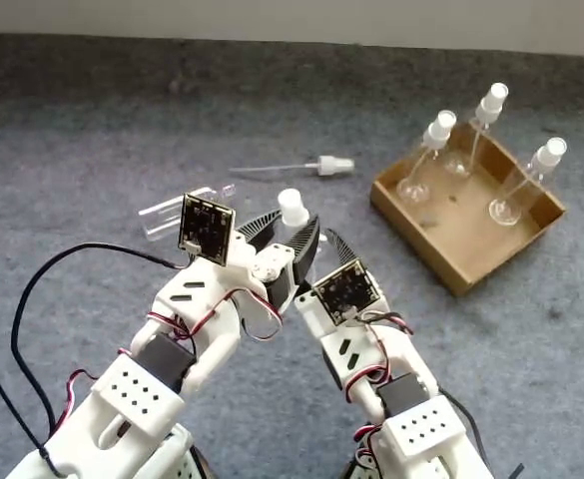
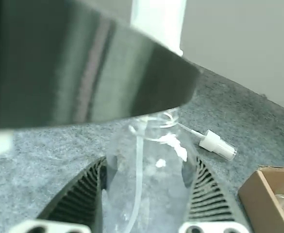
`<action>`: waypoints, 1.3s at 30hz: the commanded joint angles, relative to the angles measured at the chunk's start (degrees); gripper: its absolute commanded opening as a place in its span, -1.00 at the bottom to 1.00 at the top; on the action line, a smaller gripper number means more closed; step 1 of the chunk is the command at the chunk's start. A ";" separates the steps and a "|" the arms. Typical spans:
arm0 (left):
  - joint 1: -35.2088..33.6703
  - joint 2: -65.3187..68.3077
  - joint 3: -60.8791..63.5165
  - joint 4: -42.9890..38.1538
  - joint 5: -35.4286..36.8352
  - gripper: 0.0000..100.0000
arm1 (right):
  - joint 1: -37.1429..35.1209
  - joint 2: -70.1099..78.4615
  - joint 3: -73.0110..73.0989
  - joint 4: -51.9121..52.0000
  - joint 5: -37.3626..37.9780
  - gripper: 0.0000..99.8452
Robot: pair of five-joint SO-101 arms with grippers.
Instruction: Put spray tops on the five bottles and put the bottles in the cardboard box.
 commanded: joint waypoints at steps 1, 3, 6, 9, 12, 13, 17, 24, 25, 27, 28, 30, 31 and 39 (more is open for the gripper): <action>1.45 0.13 -1.36 -0.26 -0.18 -0.99 | 0.04 -0.92 8.84 0.22 0.62 -0.84; 1.36 0.13 -1.63 -0.26 -0.18 -0.99 | 0.04 -0.92 8.66 0.22 -2.11 -0.84; 1.27 0.13 -2.77 -2.11 -0.26 -0.99 | 0.04 -0.92 8.57 0.31 -4.84 -0.84; 1.27 0.22 -3.91 -3.08 -0.26 -0.99 | 0.22 -0.92 8.57 0.31 -4.84 -0.84; 1.45 0.22 -4.26 -3.08 -0.26 -0.99 | 1.54 -0.92 8.57 0.22 -4.84 -0.84; 1.54 0.22 -4.44 -3.08 -0.26 -0.99 | 1.80 -0.92 8.57 0.22 -4.84 -0.84; 2.07 0.22 -6.90 -2.55 -0.18 -0.99 | 2.24 -0.92 8.57 0.22 -4.75 -0.84; 3.38 0.22 -10.24 6.77 -0.18 -0.99 | 2.24 -0.92 8.66 0.22 1.58 -0.84; 3.21 0.22 -10.24 6.77 -0.18 -0.99 | 2.24 -0.92 8.57 0.22 1.67 -0.84; 3.12 0.22 -10.15 6.77 -0.18 -0.99 | 2.24 -0.92 8.57 0.13 1.93 -0.84; 3.12 0.31 -10.15 6.77 -0.18 -0.99 | 2.33 -0.92 8.57 0.04 1.93 -0.84; 3.12 0.31 -9.36 6.77 -0.18 -0.99 | 2.33 -0.92 8.57 -0.04 1.93 -0.84; 3.12 0.22 -8.84 6.77 -0.18 -0.99 | 2.33 -0.92 8.57 -0.04 2.02 -0.84; 4.53 0.22 -3.65 6.68 -6.24 -0.99 | 2.59 -0.92 8.57 -0.04 1.85 -0.84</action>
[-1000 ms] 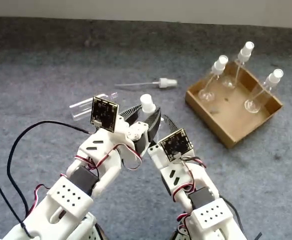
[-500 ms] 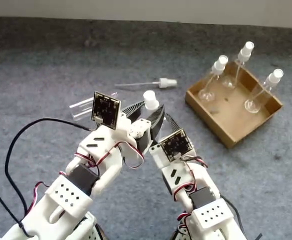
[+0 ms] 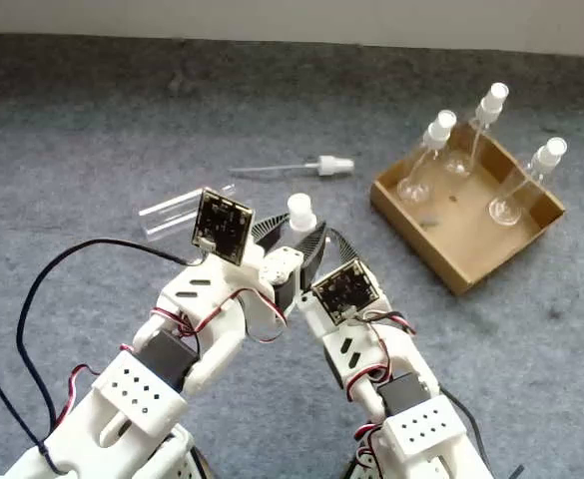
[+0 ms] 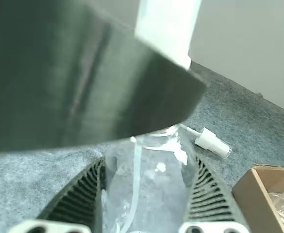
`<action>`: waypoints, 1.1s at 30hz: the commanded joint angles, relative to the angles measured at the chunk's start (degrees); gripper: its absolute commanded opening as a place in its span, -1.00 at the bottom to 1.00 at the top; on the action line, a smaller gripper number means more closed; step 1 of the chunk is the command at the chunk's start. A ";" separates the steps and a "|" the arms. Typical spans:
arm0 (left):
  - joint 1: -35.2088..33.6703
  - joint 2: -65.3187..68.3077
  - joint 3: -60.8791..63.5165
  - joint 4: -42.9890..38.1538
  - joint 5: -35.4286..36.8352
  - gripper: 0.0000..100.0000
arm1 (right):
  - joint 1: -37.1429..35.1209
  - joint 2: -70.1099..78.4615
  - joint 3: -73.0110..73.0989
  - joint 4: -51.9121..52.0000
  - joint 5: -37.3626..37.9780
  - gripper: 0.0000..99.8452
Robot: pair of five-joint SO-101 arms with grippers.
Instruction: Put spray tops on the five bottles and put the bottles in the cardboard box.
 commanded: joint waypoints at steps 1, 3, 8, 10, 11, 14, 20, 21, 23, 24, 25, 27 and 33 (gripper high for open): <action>2.59 -0.40 0.31 0.53 -2.55 -0.99 | 1.63 -0.92 8.57 -0.40 0.35 -0.84; 2.59 -0.31 0.40 0.53 -2.55 -0.99 | 1.71 -0.92 8.57 -0.40 0.26 -0.84; 2.24 -0.31 3.21 -1.58 -2.55 -0.99 | 1.71 -0.92 8.57 -0.22 0.09 -0.84; 2.24 -0.40 5.49 -5.01 -2.55 -0.99 | 1.71 -0.92 8.57 -0.22 0.09 -0.84; 2.24 -0.40 6.55 -6.86 -2.55 -0.99 | 1.71 -0.92 8.57 -0.22 0.09 -0.84; 2.68 -0.40 8.31 -9.67 -2.55 -0.99 | 1.80 -0.92 8.57 -0.22 0.09 -0.84; 2.77 -0.84 8.40 -9.58 -2.55 -0.99 | 1.80 -0.92 8.57 -0.13 0.26 -0.84; 2.77 -0.92 8.31 -9.58 -2.55 -0.99 | 1.80 -0.92 8.57 -0.13 0.35 -0.84; 2.77 -0.84 7.87 -9.76 -2.64 -0.99 | 1.80 -0.92 8.57 -0.13 0.44 -0.84; 2.77 -0.48 7.08 -9.67 -2.64 -0.99 | 1.71 -0.92 8.57 -0.13 0.44 -0.84; 2.77 -0.48 6.55 -9.67 -2.64 -0.99 | 1.63 -0.92 8.57 -0.13 0.44 -0.84; 2.77 -0.48 5.49 -9.58 -2.64 -0.98 | 1.63 -0.92 8.57 -0.13 0.53 -0.84; 2.95 -0.48 5.67 -9.49 -2.64 -0.98 | 1.80 -0.92 8.57 -0.13 0.53 -0.84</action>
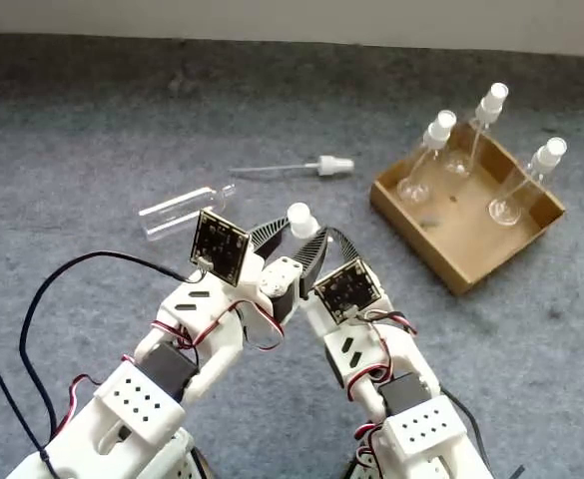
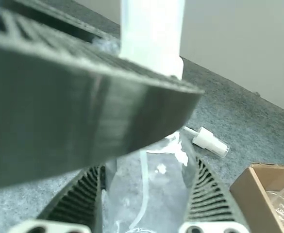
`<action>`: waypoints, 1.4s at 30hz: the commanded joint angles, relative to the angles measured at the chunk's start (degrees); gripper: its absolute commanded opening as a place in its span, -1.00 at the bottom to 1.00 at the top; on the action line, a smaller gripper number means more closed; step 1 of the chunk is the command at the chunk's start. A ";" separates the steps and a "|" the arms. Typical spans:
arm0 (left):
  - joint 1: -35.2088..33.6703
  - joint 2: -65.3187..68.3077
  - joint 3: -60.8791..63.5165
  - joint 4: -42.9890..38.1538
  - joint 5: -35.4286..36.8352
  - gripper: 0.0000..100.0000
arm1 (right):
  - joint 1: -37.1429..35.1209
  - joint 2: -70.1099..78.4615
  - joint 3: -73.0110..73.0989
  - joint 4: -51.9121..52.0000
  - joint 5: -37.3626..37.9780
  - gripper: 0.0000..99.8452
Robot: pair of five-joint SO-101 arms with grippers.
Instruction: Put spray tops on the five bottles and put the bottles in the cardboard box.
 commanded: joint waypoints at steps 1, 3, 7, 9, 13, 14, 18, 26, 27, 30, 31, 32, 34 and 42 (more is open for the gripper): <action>2.33 0.31 -1.80 0.00 -0.70 -0.98 | 1.45 -0.92 8.57 -0.22 0.62 -0.84; 3.47 0.31 -1.80 0.97 -5.27 -0.98 | 1.45 -0.92 8.57 -0.22 2.64 -0.84; 6.11 0.13 -1.89 3.43 -12.92 -0.98 | 1.36 -0.92 8.57 -0.22 5.71 -0.84; 6.11 0.31 -1.80 3.43 -12.84 -0.98 | 1.36 -0.92 8.66 -0.22 5.71 -0.84; 6.02 0.31 -1.80 3.34 -12.84 -0.98 | 1.36 -0.92 8.57 -0.22 5.71 -0.84; 5.41 0.31 -1.80 3.25 -12.84 -0.98 | 1.36 -0.92 8.57 -0.22 5.71 -0.84; 1.27 0.31 -1.80 3.25 -12.31 -0.98 | 1.36 -0.92 8.57 -0.22 5.63 -0.84; 0.66 -0.22 -1.80 3.16 -6.59 -0.98 | 1.45 -0.92 7.34 -0.31 2.90 -0.84; 0.57 -0.22 -2.51 3.16 -6.51 -0.98 | 1.45 -0.92 6.11 -0.22 0.53 -0.84; 0.66 -0.22 -4.62 3.43 -6.51 -0.98 | 1.45 -0.92 2.42 0.84 -3.43 -0.84; 0.66 -0.22 -4.79 3.43 -6.51 -0.98 | 1.19 -0.92 1.54 2.68 -3.78 -0.84; 0.57 -0.22 -4.88 3.43 -6.59 -0.98 | 1.10 -0.92 0.57 4.97 -4.04 -0.84; 0.48 -0.22 -4.79 3.43 -6.59 -0.98 | 1.19 -0.92 -1.89 8.92 -4.04 -0.84; -3.03 -0.22 -5.14 3.52 -6.68 -0.98 | 1.19 -0.92 -12.00 15.43 -10.37 -0.84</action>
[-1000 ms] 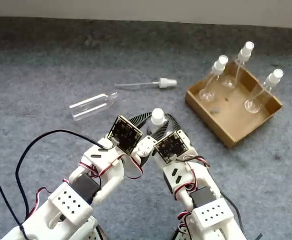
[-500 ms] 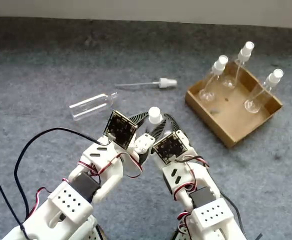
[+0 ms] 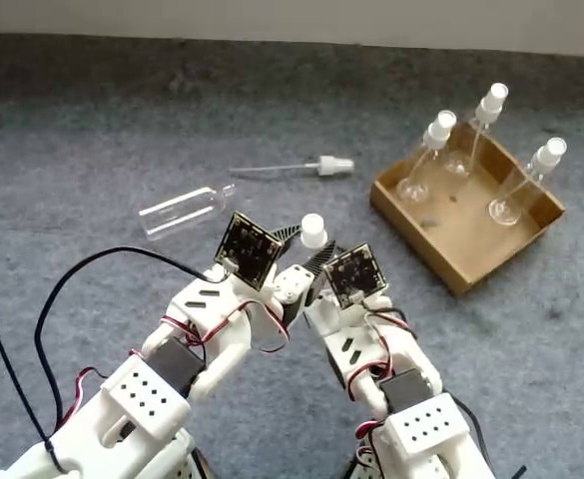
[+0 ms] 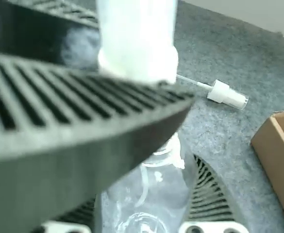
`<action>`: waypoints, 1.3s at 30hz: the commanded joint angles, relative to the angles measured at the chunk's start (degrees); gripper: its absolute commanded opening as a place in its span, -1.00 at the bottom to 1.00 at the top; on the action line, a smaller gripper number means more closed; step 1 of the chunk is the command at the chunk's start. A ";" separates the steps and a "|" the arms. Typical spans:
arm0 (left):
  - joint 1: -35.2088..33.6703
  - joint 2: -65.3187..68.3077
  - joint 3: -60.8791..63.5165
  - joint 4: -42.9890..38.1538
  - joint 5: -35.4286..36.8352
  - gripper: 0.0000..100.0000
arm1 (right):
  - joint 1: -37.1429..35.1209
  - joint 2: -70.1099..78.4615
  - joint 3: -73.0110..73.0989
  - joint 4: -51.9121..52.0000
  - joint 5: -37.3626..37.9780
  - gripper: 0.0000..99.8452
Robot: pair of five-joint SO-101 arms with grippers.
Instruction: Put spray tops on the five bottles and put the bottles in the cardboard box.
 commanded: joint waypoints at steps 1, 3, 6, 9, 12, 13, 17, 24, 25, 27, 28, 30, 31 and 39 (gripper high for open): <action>-3.38 -1.10 -2.68 0.18 0.35 -0.98 | 0.66 -0.84 -7.69 0.40 -1.41 -0.84; -3.38 -1.10 -2.42 0.18 0.35 -0.98 | 0.66 -0.84 -9.10 0.31 -1.41 -0.84; -3.30 -1.10 -2.51 0.18 0.35 -0.98 | 0.57 -0.84 -9.89 0.13 -1.32 -0.84; -3.21 -1.19 -2.77 0.18 0.53 -0.98 | 0.48 -0.84 -10.07 0.04 -1.32 -0.84; -3.03 -2.77 -2.77 0.18 0.62 -0.98 | -1.36 -0.84 -9.89 -1.19 1.23 -0.84; -2.59 -4.09 -2.51 0.18 0.62 -0.98 | -2.42 -0.84 -9.89 -1.63 3.52 -0.84; 0.40 -9.27 -1.71 5.80 0.62 -0.98 | -3.91 -0.84 -9.98 -1.54 5.63 -0.84; 1.63 -11.03 -1.10 10.20 0.44 -0.98 | -1.54 -7.16 -9.89 -0.31 4.31 -0.84; 1.80 -10.59 -0.57 10.02 0.44 -0.98 | -1.63 -9.63 -9.80 1.45 4.31 -0.84; 1.80 -9.71 0.22 10.02 0.44 -0.98 | -1.63 -15.25 -9.54 5.76 4.31 -0.84; 1.71 -9.54 0.48 10.02 0.44 -0.98 | -1.63 -18.07 -9.54 7.69 4.31 -0.84; 1.54 -9.63 0.66 10.02 0.44 -0.98 | -1.63 -23.16 -9.45 10.86 4.40 -0.84; 1.63 -9.71 0.84 10.02 0.44 -0.98 | -1.54 -25.27 -9.27 12.35 4.40 -0.84; 1.89 -9.71 0.84 10.20 0.44 -0.98 | -1.54 -28.88 -5.67 14.90 6.51 -0.84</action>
